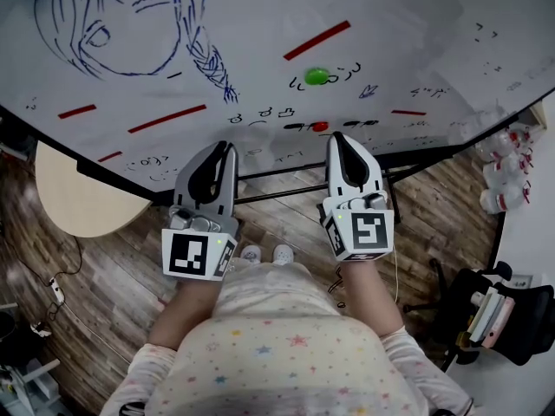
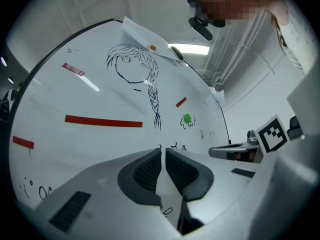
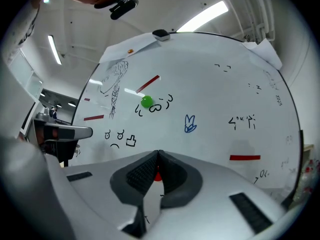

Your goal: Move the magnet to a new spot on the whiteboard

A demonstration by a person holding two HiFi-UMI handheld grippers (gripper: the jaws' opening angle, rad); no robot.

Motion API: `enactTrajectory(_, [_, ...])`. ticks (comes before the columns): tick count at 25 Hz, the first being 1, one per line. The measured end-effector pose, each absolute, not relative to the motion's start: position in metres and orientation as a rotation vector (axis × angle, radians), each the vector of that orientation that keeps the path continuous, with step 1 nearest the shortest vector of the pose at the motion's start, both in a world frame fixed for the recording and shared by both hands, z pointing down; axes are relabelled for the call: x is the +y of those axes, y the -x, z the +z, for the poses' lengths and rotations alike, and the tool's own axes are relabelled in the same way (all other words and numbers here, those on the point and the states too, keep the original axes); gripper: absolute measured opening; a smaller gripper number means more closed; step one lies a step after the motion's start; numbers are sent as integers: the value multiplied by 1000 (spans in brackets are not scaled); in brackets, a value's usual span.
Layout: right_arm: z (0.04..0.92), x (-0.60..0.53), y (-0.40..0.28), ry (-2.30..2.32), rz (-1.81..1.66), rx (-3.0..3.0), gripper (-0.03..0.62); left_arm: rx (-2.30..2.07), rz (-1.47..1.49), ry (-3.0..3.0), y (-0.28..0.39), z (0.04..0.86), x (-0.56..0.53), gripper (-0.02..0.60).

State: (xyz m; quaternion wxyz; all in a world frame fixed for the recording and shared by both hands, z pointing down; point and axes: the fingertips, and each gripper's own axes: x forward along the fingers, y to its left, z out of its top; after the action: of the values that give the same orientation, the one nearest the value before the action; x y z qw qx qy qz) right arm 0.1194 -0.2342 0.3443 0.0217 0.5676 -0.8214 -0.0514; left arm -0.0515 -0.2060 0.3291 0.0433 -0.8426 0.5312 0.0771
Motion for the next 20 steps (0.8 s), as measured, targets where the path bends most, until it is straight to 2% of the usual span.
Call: enactTrajectory(20, [361, -216, -132, -1802, 8, -2567, 0, 1573, 196, 2646, 46, 357, -202, 20])
